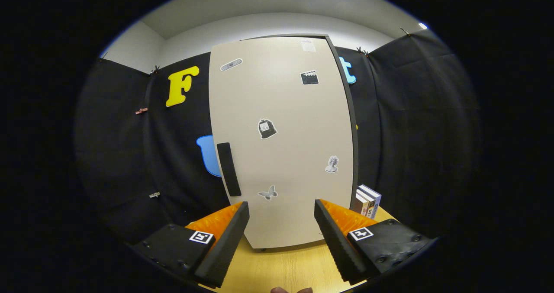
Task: Open the shoe cabinet door, grab the shoes and put them into the shoe cabinet, then close the shoe cabinet door.
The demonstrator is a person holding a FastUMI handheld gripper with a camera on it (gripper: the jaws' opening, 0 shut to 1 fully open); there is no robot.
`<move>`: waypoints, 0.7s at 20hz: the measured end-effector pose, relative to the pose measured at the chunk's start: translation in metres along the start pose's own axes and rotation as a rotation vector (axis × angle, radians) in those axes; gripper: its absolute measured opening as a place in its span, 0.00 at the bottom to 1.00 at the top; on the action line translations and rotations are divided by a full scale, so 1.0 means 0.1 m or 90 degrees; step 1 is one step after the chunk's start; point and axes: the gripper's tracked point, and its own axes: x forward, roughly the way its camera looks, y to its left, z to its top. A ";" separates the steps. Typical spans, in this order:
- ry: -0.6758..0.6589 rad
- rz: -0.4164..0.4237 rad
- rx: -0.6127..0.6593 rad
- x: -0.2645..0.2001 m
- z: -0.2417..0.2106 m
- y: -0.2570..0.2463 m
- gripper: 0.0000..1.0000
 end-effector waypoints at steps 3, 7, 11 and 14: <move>-0.002 -0.002 0.001 -0.01 0.01 -0.03 0.98; -0.002 -0.004 0.003 -0.03 0.00 -0.05 0.97; -0.002 -0.006 0.004 -0.05 0.01 -0.07 0.97; -0.002 -0.009 0.007 -0.06 0.01 -0.08 0.97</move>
